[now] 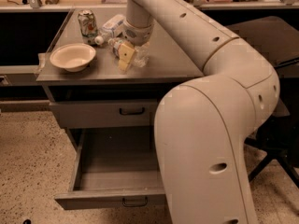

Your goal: Place water bottle into middle drawer

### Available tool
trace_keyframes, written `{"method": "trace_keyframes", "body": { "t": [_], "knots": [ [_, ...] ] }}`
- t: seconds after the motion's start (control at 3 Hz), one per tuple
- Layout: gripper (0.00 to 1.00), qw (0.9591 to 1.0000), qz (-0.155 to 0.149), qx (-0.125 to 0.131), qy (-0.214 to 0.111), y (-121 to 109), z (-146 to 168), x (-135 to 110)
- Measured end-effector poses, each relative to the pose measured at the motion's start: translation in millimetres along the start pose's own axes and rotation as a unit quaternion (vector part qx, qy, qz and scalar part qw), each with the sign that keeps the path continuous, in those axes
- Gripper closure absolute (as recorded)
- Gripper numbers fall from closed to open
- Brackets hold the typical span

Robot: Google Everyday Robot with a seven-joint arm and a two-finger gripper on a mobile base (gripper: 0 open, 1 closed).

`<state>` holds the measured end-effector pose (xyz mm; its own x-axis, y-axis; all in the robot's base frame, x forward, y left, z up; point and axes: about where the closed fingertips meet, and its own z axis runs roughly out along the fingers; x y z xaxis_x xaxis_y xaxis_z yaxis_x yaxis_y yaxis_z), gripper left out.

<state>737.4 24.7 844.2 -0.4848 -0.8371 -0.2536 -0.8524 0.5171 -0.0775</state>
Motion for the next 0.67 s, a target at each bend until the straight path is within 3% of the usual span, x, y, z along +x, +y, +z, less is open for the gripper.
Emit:
{"method": "trace_keyframes", "body": {
  "t": [0.33,0.67],
  "knots": [
    [0.37,0.9999,-0.011,-0.012,-0.001,2.8,6.0,2.4],
    [0.61,0.9989,-0.021,-0.038,-0.017,-1.1,8.9,28.6]
  ]
}}
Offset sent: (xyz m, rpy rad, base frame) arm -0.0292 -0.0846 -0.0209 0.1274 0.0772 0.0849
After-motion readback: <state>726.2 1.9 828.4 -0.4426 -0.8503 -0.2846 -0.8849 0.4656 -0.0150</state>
